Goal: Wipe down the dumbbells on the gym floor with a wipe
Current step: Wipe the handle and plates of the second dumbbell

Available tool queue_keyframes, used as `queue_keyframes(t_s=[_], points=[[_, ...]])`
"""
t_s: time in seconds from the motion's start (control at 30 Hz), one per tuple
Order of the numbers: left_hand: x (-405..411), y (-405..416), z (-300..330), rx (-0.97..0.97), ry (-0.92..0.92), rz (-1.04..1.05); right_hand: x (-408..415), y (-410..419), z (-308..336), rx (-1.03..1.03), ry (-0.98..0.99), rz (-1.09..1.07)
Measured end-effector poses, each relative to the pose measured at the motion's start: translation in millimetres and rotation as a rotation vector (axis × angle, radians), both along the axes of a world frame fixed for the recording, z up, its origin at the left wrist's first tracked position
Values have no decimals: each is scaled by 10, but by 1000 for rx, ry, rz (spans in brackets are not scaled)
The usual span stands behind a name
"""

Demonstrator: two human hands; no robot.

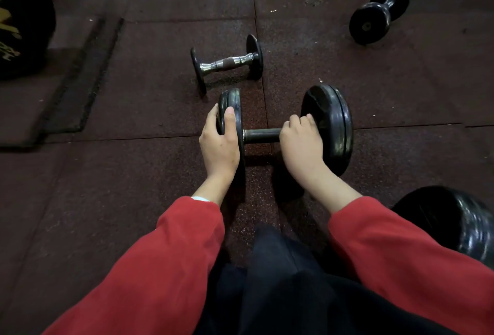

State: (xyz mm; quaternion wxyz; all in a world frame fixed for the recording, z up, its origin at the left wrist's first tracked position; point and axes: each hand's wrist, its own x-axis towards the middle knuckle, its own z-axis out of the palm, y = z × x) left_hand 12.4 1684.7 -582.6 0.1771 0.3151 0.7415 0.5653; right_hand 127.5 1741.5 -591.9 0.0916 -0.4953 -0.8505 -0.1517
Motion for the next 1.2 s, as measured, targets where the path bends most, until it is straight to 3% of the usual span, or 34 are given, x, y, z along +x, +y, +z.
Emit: queue_keyframes(t_s=[0.3, 0.6, 0.83, 0.93, 1.03, 1.1, 1.2], points=[[1, -7, 15, -11, 1, -12, 5, -30, 58, -203, -58, -145], [-5, 12, 22, -6, 5, -8, -56, -129, 68, -172, -67, -226], [-59, 147, 91, -40, -6, 26, -157, -98, 86, -88, -99, 44], [-79, 243, 142, -45, -4, 60, -264, -56, 22, -170, -129, 219], [-120, 288, 166, 7, 23, 112, -327, -47, -69, -228, -129, 227], [-66, 194, 136, 53, 108, 104, -300, -8, -237, -192, -195, 233], [158, -101, -35, -10, 214, -1, -298, 52, -341, -134, -141, 304]])
